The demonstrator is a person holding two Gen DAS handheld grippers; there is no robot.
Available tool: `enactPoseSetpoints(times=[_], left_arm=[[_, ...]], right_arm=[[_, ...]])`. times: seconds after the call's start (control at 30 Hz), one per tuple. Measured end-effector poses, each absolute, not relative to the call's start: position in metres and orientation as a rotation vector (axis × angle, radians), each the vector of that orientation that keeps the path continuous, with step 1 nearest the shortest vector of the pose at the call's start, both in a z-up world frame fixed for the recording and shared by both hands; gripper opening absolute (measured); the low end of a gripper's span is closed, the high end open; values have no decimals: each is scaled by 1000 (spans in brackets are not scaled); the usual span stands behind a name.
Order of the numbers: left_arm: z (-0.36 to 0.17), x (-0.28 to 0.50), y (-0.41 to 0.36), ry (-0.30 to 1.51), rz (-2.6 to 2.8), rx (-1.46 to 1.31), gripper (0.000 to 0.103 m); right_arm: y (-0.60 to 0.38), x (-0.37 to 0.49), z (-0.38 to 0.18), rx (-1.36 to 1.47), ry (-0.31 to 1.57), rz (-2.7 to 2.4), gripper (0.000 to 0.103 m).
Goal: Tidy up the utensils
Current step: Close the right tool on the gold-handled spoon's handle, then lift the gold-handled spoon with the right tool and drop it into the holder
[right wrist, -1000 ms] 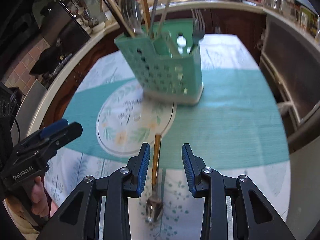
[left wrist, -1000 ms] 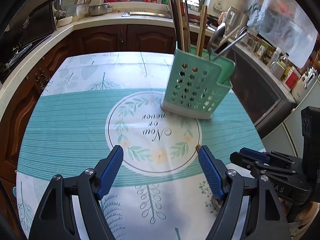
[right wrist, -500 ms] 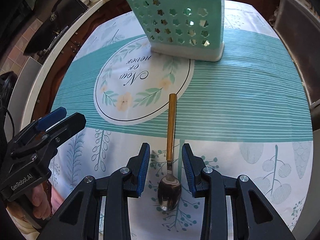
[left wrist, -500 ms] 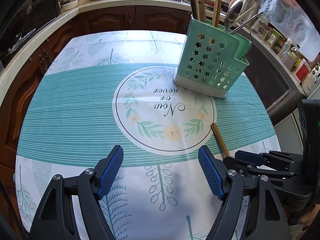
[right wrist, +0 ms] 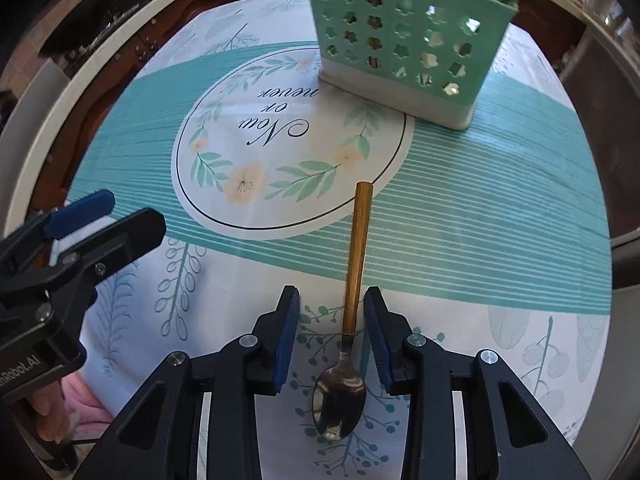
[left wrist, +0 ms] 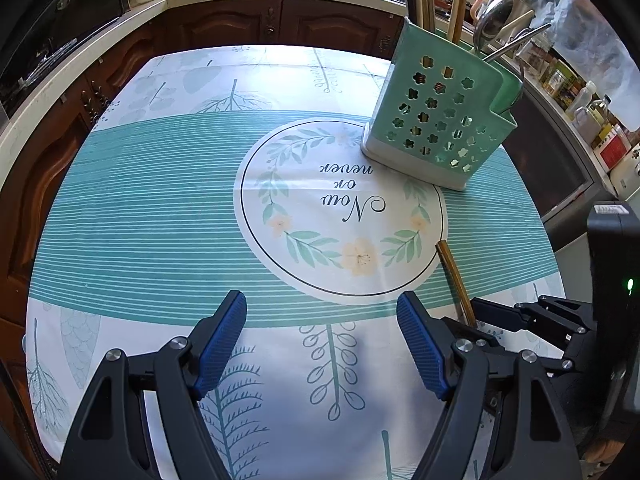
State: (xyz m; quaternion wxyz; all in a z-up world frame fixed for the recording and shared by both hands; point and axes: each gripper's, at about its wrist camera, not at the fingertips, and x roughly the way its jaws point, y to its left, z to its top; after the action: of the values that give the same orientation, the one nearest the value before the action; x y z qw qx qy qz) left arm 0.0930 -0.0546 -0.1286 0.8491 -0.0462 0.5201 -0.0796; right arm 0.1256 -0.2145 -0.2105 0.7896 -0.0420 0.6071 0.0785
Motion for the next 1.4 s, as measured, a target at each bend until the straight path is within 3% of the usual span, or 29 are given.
enactPoseSetpoints(times=[0.2,0.3,0.33,0.67,0.9,1.4], left_arm=[[-128,93,-52,1093,-166,-106,76],[-128,93,-52,1091,-168,-107,76],[-128,93,-53,1090,-169,-106,76],[-121,89,-54,1069,-172,-94,76],[-109,85,-60,1040,-180,-66,76],[-43,93,-66,900,-179,-50,76]], right_arm=[[-203,122,-211,-184,1293,180,28],[-210,125,-211,-153,1301,161,8],[-215,125,-210,-126,1308,166,7],[-258,116,-202,182,1333,251,7],[-266,105,-171,263,1211,287,7],[-290,104,-53,227,871,238,7]])
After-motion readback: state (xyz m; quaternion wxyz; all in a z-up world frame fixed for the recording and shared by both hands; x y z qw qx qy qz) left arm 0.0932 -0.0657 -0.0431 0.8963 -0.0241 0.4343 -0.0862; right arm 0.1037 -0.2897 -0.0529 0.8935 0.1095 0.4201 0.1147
